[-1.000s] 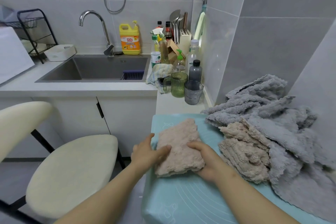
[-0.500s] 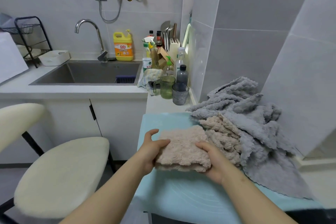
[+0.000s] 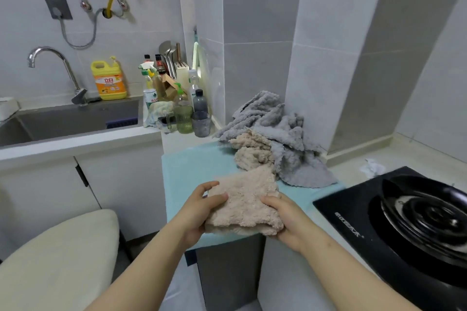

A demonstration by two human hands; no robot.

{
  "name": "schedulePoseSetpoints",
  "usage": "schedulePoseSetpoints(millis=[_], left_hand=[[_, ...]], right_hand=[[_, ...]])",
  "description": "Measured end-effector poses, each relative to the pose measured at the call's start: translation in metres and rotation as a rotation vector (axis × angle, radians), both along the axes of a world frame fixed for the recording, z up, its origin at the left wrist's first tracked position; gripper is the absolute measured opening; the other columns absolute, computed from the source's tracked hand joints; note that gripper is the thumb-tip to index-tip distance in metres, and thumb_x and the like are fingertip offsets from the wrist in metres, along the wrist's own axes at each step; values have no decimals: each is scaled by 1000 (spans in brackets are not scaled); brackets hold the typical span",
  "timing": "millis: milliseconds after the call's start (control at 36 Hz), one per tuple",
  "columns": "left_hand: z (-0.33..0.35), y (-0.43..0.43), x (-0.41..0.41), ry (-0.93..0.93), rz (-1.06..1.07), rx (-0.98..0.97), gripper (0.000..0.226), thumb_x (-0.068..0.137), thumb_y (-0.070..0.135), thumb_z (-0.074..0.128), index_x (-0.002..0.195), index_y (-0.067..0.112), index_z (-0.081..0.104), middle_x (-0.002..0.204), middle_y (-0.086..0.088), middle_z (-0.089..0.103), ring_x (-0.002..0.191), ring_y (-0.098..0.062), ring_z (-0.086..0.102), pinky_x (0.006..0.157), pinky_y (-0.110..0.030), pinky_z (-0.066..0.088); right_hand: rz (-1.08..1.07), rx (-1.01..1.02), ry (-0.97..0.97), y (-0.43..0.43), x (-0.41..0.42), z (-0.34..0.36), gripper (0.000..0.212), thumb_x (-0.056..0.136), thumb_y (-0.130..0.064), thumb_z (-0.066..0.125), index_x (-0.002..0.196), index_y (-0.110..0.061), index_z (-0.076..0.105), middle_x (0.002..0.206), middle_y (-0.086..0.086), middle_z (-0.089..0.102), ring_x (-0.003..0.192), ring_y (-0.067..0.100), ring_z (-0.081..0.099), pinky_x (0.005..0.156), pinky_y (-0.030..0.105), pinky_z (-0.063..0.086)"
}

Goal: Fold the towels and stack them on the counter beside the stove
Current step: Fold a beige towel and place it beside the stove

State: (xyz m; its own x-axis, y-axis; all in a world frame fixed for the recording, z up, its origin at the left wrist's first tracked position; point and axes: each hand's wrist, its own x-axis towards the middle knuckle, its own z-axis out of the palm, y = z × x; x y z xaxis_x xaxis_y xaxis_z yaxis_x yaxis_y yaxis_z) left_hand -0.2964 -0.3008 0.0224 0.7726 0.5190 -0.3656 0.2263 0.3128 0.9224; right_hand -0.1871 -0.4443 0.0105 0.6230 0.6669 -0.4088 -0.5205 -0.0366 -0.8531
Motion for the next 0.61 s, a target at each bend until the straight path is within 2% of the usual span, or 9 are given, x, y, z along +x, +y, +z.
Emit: schedulePoseSetpoints(millis=[111,139,222,278,361,444,528,611], left_hand=[[1,-41,-17,-30,-96,-29,25,90,11,59,110,26,53,111,-8,63,87,-26,64,72,-43,55],[1,-55,-19,-36,-116,-41,25,90,11,59,111,25,53,111,-10,63,85,-26,64,69,-41,55],[2,-101,-21,-52,-208,-68,25,91,8,56,111,24,56,108,-13,63,80,-28,62,63,-38,54],[4,-134,-22,-68,-283,-62,22,93,6,53,103,24,62,105,-12,63,77,-26,60,64,-35,50],[11,-188,-22,-78,-394,-13,25,95,7,49,94,24,66,101,-5,63,74,-19,57,56,-29,49],[20,-238,-19,-88,-465,58,19,96,12,49,102,23,63,91,-4,60,66,-16,53,43,-21,46],[28,-287,-13,-106,-546,80,15,95,16,52,106,21,60,86,-3,58,64,-15,54,45,-24,49],[33,-341,-8,-118,-646,66,14,92,16,57,104,22,60,90,-3,60,69,-16,58,53,-31,55]], right_hand=[[-103,-4,7,-53,-38,8,16,92,-9,50,100,-20,60,91,5,71,72,18,66,47,22,49],[-136,-2,6,-69,-45,10,18,92,-8,50,102,-19,59,94,7,71,75,19,67,49,23,51],[-238,13,-34,-124,-62,15,22,92,-6,50,108,-17,60,105,9,70,93,25,67,71,36,56],[-322,17,-55,-161,-72,20,22,92,-5,50,109,-15,59,105,10,70,94,27,66,73,37,54],[-440,5,-54,-215,-88,27,20,91,-8,50,106,-17,59,97,9,71,84,26,67,62,32,52],[-544,15,-40,-263,-100,36,17,92,-10,50,104,-18,59,93,9,70,75,24,65,49,25,48],[-628,50,-61,-311,-106,43,18,92,-10,50,106,-18,59,96,10,70,80,25,67,61,31,51],[-701,55,-94,-368,-114,48,19,92,-11,51,106,-20,59,94,7,71,78,22,68,58,30,52]])
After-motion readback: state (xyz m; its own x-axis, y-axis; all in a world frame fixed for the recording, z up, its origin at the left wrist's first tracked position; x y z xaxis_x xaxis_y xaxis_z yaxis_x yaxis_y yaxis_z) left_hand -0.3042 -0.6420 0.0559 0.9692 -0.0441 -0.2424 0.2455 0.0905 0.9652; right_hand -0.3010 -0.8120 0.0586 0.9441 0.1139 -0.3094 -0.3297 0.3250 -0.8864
